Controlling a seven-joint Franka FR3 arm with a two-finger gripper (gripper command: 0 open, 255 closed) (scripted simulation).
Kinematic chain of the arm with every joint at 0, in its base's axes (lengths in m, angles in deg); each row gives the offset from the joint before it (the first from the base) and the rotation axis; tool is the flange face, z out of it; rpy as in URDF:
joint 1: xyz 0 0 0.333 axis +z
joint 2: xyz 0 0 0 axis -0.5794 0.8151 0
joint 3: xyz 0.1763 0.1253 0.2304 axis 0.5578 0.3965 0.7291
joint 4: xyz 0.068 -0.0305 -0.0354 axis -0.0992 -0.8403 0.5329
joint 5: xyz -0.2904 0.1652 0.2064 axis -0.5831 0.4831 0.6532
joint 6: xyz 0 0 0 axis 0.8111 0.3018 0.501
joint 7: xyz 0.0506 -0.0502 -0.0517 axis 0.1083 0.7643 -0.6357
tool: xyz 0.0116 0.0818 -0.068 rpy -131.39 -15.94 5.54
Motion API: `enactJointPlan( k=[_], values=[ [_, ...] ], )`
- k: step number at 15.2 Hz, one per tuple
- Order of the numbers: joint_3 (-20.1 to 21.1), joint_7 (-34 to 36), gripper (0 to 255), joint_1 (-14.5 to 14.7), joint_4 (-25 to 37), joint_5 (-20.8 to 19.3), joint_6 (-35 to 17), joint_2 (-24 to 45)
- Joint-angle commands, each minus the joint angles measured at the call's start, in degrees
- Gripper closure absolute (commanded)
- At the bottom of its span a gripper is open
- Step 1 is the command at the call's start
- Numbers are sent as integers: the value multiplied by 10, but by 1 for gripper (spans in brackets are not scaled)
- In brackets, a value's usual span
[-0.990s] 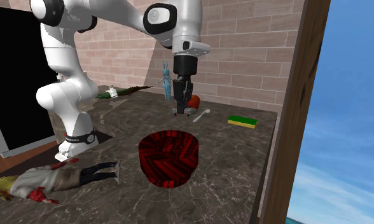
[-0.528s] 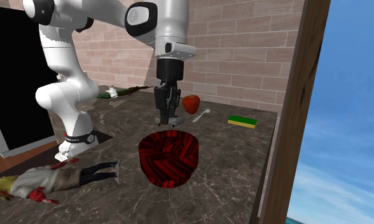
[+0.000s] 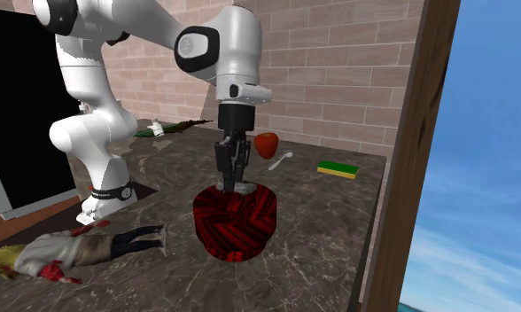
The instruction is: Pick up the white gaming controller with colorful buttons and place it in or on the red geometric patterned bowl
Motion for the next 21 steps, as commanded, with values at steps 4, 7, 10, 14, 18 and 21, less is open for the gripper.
enactJointPlan(
  k=[4,7,10,14,18,21],
  values=[
    [-1,6,255,-1,-16,-4,-25,10],
    [-1,6,255,-1,-16,-4,-25,10],
    [-1,6,255,-1,-16,-4,-25,10],
    [-1,6,0,-1,-16,-4,-25,10],
    [3,4,0,3,5,1,11,-5],
    [7,1,0,7,26,5,44,-16]
  ],
)
